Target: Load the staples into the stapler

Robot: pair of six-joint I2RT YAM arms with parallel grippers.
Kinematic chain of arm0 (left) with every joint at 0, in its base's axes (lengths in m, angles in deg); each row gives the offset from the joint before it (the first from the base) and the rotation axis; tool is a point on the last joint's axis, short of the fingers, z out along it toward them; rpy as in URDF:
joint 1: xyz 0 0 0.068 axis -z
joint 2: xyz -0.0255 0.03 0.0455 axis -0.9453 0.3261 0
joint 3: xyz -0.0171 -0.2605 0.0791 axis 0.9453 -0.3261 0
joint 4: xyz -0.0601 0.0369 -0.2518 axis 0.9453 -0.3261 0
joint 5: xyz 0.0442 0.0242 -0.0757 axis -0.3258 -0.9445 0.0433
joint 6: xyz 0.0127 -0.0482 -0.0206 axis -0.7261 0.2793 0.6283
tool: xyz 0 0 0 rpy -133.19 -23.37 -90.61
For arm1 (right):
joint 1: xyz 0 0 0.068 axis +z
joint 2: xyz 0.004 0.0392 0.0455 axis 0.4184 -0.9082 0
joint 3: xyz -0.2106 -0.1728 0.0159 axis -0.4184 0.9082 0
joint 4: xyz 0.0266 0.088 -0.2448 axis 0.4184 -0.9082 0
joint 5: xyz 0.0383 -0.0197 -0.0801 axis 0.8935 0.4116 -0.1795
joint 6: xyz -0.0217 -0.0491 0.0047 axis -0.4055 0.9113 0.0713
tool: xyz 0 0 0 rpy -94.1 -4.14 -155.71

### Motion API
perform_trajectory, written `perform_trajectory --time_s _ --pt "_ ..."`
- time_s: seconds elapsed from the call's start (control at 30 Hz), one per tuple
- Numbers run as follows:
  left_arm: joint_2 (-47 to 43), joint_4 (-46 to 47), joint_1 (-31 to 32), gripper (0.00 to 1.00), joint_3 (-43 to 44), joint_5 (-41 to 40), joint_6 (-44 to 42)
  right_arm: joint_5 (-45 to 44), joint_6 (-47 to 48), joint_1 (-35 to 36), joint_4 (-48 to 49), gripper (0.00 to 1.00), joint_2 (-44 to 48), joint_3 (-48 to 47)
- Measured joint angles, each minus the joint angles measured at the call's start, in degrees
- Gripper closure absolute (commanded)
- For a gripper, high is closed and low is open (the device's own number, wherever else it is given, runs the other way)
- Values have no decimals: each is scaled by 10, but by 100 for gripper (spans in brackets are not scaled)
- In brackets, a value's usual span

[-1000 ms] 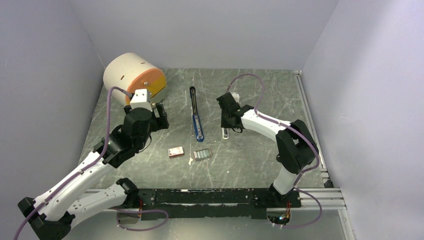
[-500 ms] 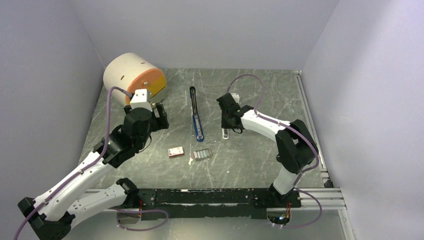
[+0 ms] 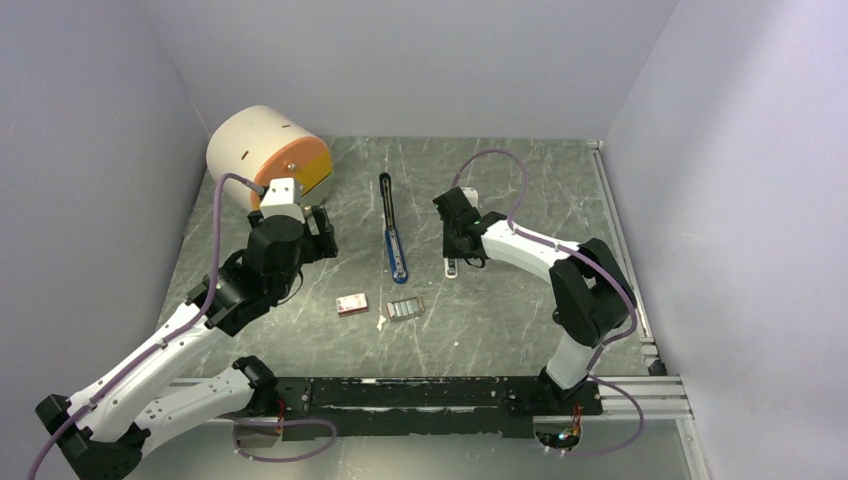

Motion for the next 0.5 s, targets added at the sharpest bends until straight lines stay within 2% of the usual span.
perform_trajectory --time_s 0.5 --pt "0 0 0 15 0 0 0 0 0 0 8 77 1 3"
